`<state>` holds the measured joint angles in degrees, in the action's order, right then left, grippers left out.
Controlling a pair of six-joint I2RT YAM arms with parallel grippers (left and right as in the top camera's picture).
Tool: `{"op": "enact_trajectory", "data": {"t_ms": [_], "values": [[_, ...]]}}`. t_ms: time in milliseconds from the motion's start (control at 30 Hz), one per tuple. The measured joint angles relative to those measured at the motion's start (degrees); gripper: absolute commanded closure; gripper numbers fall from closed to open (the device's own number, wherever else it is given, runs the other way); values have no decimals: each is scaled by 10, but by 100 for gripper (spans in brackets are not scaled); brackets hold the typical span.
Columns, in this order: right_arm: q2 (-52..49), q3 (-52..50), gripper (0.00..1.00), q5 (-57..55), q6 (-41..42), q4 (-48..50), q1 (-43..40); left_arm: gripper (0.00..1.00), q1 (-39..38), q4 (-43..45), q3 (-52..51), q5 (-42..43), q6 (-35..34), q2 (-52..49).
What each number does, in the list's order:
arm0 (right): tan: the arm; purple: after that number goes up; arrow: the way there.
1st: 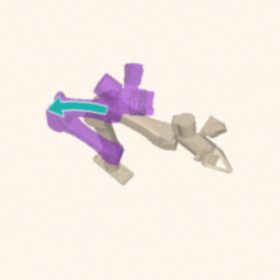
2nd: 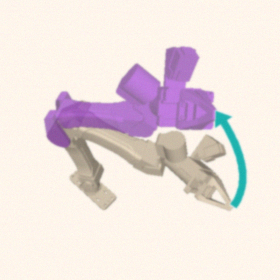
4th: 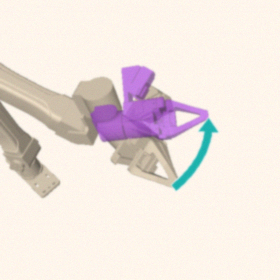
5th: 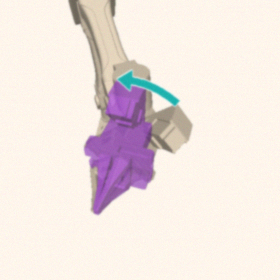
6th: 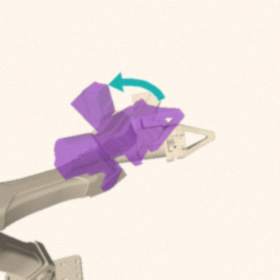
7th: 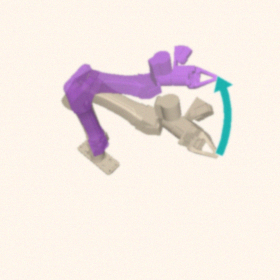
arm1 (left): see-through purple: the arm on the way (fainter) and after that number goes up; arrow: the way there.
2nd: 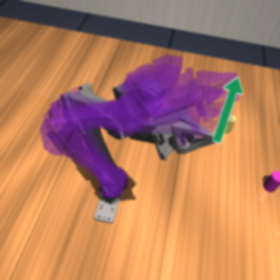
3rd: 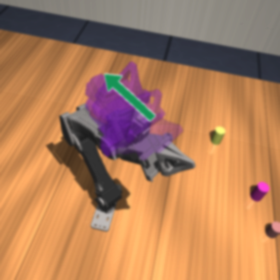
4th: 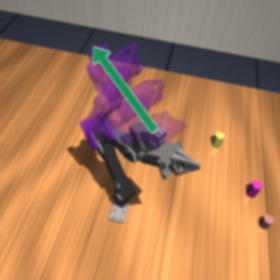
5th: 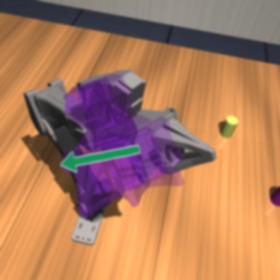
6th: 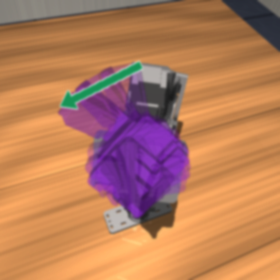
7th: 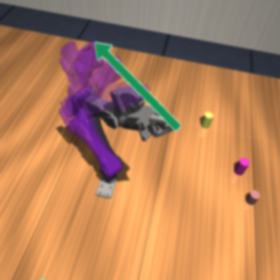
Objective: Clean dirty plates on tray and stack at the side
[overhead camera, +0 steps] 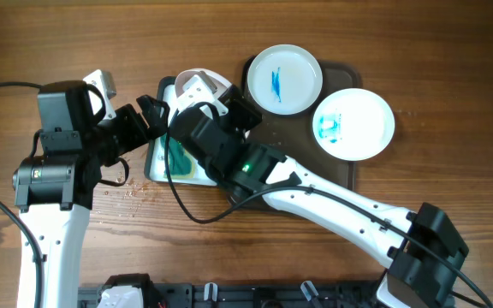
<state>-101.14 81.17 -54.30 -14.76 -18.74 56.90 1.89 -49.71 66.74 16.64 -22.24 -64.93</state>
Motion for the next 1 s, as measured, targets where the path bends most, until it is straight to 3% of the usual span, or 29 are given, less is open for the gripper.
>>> {"op": "enact_trajectory", "data": {"t_ms": [1000], "values": [[0,0,96,0,-3,6,1,0,0,0,0,0,-2,0]]}}
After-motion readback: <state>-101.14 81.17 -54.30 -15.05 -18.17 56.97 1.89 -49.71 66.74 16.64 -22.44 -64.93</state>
